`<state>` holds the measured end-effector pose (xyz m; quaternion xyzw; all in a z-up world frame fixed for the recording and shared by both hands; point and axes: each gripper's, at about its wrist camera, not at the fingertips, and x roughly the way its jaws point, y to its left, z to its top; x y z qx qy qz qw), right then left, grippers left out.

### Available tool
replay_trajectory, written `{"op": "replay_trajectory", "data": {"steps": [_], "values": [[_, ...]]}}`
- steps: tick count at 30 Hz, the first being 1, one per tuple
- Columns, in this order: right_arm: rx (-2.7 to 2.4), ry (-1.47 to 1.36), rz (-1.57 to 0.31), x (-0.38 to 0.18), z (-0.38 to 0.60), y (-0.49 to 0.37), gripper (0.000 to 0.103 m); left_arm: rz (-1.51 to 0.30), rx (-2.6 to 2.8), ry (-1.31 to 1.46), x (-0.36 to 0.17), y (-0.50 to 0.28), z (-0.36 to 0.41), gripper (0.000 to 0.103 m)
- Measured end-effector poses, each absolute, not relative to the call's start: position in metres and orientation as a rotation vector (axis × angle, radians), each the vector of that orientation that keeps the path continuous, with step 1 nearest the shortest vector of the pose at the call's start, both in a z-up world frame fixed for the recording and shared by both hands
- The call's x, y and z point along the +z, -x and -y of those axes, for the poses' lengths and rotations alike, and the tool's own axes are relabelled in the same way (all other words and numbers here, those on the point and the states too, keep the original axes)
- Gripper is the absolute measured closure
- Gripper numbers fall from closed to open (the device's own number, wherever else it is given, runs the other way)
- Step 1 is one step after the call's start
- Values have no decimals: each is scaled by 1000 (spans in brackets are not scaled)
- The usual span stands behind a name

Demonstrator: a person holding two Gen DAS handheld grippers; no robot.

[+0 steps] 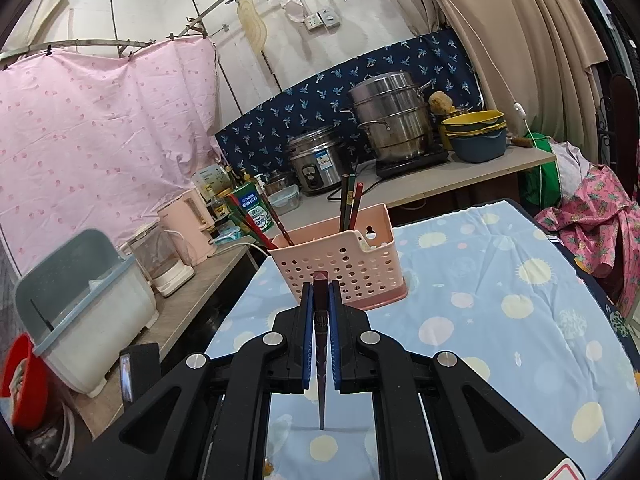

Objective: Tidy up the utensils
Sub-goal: 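Lift the gold spoon into the caddy with the left tool while the right tool lowers the chopstick in, then open both tools to release the spoon and chopstick into the caddy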

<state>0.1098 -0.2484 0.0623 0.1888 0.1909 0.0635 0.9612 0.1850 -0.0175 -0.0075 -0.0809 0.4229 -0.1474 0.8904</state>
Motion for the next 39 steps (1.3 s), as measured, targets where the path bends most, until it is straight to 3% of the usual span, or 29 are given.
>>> {"op": "replay_trajectory", "data": {"steps": [17, 30, 39], "values": [[179, -358, -325, 100, 241, -96, 96, -632, -329, 136, 97, -184, 25, 102], [147, -335, -172, 177, 262, -180, 96, -433, -265, 73, 178, -276, 54, 102], [98, -326, -98, 204, 270, -252, 96, -395, -238, 14, 175, -336, 80, 102]]}}
